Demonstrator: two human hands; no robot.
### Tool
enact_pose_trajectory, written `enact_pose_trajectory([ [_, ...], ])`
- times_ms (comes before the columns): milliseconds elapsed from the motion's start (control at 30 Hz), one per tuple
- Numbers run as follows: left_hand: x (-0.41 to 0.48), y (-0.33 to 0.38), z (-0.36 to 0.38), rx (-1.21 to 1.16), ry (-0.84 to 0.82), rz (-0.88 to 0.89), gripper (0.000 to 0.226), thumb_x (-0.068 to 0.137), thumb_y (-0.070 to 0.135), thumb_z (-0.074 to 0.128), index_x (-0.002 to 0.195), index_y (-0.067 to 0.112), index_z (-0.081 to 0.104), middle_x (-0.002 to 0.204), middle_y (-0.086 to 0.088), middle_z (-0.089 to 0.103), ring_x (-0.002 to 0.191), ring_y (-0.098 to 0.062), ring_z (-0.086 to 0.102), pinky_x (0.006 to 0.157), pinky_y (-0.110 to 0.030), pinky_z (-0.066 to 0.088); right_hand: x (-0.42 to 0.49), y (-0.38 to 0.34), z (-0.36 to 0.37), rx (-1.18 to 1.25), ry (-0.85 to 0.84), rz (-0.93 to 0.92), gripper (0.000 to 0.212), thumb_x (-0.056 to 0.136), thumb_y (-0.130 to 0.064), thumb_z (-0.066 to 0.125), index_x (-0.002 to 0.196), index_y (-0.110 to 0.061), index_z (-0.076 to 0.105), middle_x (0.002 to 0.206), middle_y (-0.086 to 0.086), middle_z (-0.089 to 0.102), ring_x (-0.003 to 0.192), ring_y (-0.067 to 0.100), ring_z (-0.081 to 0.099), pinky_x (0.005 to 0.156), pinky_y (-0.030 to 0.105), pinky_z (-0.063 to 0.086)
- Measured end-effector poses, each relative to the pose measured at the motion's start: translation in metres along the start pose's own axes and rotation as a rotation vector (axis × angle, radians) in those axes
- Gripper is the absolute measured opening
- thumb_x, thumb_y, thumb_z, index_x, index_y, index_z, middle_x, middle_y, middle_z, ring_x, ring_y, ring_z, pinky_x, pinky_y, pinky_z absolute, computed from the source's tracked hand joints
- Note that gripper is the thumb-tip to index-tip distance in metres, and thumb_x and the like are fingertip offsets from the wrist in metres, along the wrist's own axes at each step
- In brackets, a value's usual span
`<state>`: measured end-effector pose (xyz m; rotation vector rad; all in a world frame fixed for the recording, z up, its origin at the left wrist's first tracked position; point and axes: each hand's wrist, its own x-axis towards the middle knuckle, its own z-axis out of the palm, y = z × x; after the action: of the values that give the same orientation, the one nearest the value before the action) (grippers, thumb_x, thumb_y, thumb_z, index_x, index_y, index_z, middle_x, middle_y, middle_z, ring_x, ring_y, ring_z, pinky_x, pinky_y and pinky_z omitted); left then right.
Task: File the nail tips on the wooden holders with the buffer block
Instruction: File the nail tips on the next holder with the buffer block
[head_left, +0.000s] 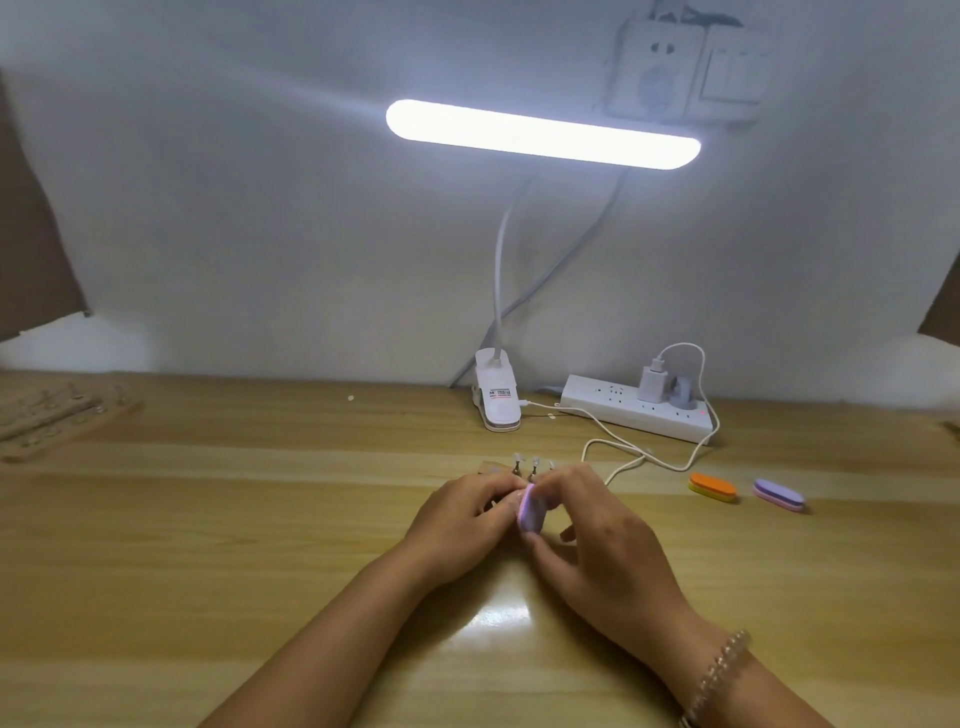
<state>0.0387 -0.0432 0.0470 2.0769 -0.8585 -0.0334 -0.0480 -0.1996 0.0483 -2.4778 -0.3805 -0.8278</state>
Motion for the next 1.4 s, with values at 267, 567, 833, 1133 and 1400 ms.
enact_pose_trajectory([
  [267, -0.0005, 0.0017, -0.0004, -0.004, 0.004, 0.004, 0.023, 0.102, 0.022, 0.052, 0.091, 0.036, 0.066, 0.089, 0.011, 0.064, 0.094, -0.018, 0.062, 0.087, -0.046, 0.049, -0.0006, 0.0001, -0.0001, -0.023, 0.013, -0.008, 0.023, 0.082, -0.024, 0.07, 0.094, -0.032, 0.052, 0.098, -0.019, 0.054, 0.093, 0.003, 0.059, 0.067, 0.033, 0.055],
  [567, -0.0018, 0.0025, -0.0008, -0.022, 0.004, 0.004, 0.02, 0.1, 0.025, 0.053, 0.089, 0.031, 0.068, 0.087, 0.011, 0.064, 0.09, -0.018, 0.062, 0.086, -0.043, 0.049, -0.0009, -0.0001, 0.0003, -0.036, 0.011, -0.009, 0.023, 0.082, -0.025, 0.07, 0.094, -0.031, 0.051, 0.096, -0.02, 0.053, 0.093, 0.005, 0.058, 0.068, 0.033, 0.054],
  [833, -0.001, 0.0033, -0.0011, -0.008, 0.0, -0.001, 0.026, 0.102, 0.022, 0.051, 0.087, 0.039, 0.064, 0.087, 0.013, 0.062, 0.092, -0.017, 0.062, 0.086, -0.044, 0.049, -0.0011, 0.0005, 0.0001, -0.049, 0.027, 0.002, 0.022, 0.081, -0.025, 0.069, 0.093, -0.03, 0.052, 0.094, -0.02, 0.054, 0.093, 0.004, 0.058, 0.069, 0.032, 0.053],
  [1133, -0.001, 0.0042, -0.0018, -0.011, 0.0, 0.004, 0.03, 0.102, 0.02, 0.051, 0.083, 0.04, 0.062, 0.085, 0.013, 0.063, 0.089, -0.015, 0.061, 0.085, -0.044, 0.049, -0.001, 0.0016, 0.0007, -0.016, -0.001, 0.019, 0.022, 0.082, -0.026, 0.069, 0.093, -0.032, 0.05, 0.096, -0.02, 0.054, 0.094, 0.002, 0.058, 0.068, 0.032, 0.054],
  [1400, 0.0, 0.0032, -0.0011, -0.015, 0.007, 0.017, 0.035, 0.102, 0.021, 0.052, 0.077, 0.043, 0.06, 0.08, 0.015, 0.06, 0.082, -0.01, 0.057, 0.082, -0.043, 0.048, -0.0007, 0.0033, 0.0019, -0.009, 0.005, 0.009, 0.023, 0.083, -0.029, 0.068, 0.094, -0.033, 0.049, 0.097, -0.022, 0.053, 0.093, 0.0, 0.059, 0.068, 0.032, 0.054],
])
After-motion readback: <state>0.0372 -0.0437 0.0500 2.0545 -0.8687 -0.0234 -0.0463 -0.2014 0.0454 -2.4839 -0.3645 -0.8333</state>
